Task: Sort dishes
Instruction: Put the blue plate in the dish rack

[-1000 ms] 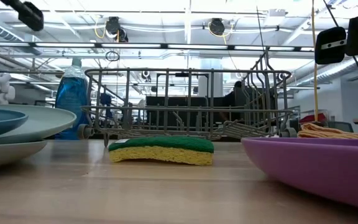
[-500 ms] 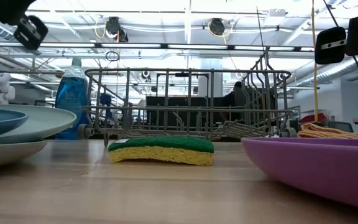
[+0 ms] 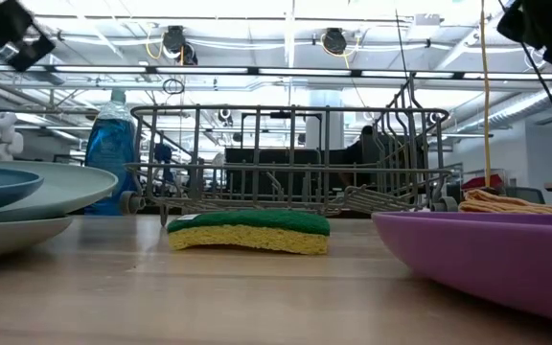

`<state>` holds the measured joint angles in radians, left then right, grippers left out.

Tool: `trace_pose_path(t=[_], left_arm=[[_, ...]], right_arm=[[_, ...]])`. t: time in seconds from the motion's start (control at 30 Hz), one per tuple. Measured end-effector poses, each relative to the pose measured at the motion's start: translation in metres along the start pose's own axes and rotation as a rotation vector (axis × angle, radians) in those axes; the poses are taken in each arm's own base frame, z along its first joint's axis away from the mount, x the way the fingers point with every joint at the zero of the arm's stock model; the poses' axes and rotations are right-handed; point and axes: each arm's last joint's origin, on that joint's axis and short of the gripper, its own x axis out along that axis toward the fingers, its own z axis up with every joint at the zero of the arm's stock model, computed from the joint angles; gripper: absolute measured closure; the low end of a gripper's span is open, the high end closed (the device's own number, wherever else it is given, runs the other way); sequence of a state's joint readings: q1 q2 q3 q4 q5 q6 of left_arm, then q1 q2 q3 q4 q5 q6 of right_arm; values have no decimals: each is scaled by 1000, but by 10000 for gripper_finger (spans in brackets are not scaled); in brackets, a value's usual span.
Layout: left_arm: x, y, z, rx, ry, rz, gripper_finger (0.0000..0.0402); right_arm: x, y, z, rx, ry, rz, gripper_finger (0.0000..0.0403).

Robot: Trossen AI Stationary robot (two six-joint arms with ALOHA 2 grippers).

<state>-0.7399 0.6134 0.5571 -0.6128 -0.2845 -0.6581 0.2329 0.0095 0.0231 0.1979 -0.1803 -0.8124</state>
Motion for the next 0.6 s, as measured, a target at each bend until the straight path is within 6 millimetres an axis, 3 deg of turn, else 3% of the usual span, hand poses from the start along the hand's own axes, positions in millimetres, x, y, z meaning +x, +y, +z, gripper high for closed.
trace_pose_path(t=[0.27, 0.6], left_arm=[[33, -5, -11, -11, 194, 104, 233], [56, -7, -22, 20, 338, 173, 233]], right_arm=[[0, -3, 5, 92, -65, -8, 396], [-2, -16, 11, 474, -104, -220, 396]])
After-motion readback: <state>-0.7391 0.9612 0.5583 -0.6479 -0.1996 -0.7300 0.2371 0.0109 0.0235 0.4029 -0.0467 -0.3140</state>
